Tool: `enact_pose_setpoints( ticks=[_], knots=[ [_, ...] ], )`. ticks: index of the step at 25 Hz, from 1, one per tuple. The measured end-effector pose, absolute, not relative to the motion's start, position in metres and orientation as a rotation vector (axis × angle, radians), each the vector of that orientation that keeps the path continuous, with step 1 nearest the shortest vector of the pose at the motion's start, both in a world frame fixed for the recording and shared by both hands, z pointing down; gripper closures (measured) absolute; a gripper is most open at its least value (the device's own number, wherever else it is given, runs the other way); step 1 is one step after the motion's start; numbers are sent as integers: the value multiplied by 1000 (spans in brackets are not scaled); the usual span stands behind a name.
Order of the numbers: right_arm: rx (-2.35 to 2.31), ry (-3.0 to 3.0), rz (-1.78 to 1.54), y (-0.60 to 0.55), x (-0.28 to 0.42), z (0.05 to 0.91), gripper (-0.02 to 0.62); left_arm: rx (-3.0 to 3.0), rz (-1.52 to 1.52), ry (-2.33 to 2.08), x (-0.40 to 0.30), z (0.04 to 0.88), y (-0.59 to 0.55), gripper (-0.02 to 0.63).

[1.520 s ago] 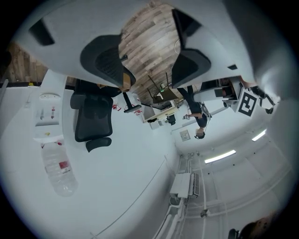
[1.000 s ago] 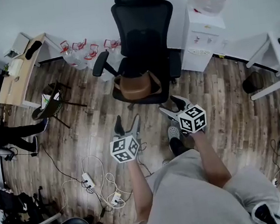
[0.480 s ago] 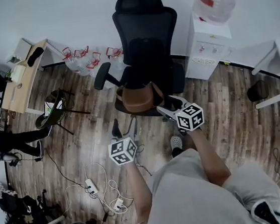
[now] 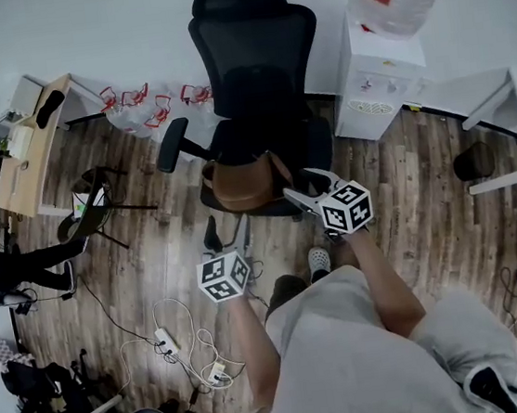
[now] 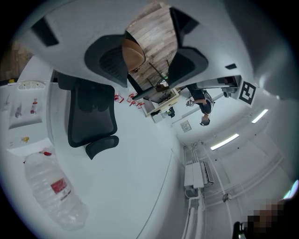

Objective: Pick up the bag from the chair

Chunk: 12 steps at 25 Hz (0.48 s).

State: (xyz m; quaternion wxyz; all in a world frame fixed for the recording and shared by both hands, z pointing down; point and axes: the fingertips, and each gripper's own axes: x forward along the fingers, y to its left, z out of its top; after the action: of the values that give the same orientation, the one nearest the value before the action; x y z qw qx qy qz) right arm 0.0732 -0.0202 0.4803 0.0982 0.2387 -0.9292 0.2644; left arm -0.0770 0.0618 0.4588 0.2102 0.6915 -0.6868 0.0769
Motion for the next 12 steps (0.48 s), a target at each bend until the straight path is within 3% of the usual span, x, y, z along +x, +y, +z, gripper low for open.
enact_pose_setpoints(
  ticks=[12],
  knots=[
    [661, -2683, 826, -26, 49, 507, 324, 1843, 180, -1890, -109, 482, 52, 253]
  ],
)
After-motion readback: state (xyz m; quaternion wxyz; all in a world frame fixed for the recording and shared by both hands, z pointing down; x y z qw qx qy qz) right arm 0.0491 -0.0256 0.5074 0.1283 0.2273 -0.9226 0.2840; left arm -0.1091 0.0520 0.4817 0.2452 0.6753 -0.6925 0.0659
